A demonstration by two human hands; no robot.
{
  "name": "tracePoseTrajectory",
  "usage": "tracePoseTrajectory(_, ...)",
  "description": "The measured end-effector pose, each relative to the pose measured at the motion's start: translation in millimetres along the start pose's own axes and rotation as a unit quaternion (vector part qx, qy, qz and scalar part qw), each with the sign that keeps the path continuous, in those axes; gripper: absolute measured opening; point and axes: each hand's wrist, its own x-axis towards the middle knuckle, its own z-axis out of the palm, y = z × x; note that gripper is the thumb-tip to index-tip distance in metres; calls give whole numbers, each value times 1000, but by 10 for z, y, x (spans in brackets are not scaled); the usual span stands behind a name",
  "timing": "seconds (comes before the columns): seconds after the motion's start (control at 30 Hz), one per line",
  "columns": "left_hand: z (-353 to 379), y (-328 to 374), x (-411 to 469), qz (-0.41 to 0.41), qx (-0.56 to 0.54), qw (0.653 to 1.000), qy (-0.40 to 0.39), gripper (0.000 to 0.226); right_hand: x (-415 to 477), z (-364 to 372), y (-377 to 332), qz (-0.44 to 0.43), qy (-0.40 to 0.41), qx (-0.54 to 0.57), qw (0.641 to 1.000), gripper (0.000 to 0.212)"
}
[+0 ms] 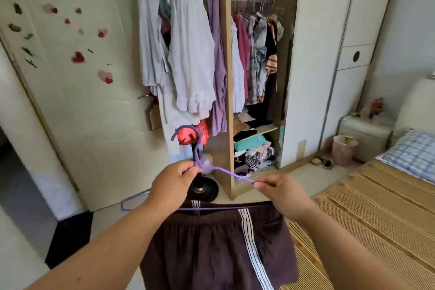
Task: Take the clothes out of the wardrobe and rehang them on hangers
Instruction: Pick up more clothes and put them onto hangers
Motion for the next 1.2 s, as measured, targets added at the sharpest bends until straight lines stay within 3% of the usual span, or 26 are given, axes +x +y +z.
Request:
tracePoseTrajectory(0.1, 34, -107, 658, -5, -5, 1000, -15, 21, 709, 26, 21, -8, -4, -15, 1000, 22)
tracePoseTrajectory(0.27, 35, -341, 1679, 15, -10, 1000, -20, 20, 1610, 34, -108, 19, 21, -10, 1000, 13)
tracePoseTrajectory(0.47, 154, -774, 2846, 58, -23, 996, -71, 19, 2546, 279, -81, 38, 101, 22, 994, 45)
tracePoseTrajectory(0.6, 253, -1067, 3698, 97, -42, 987, -122, 19, 3216, 406, -58, 71, 176, 22, 982, 27)
tracePoseTrajectory(0.8, 272, -892, 4799, 155, -67, 968, -184, 23, 3966, 263, -212, 103, 264, 23, 959, 32)
tracePoseTrajectory(1.07, 500, -432, 5956, 213, -84, 961, -157, 27, 4752, -268, -324, 114, 319, -68, 939, 17)
tracePoseTrajectory(1.2, 860, -147, 6558, 196, -132, 961, -144, 26, 5261, -737, -203, 124, 326, -149, 925, 13)
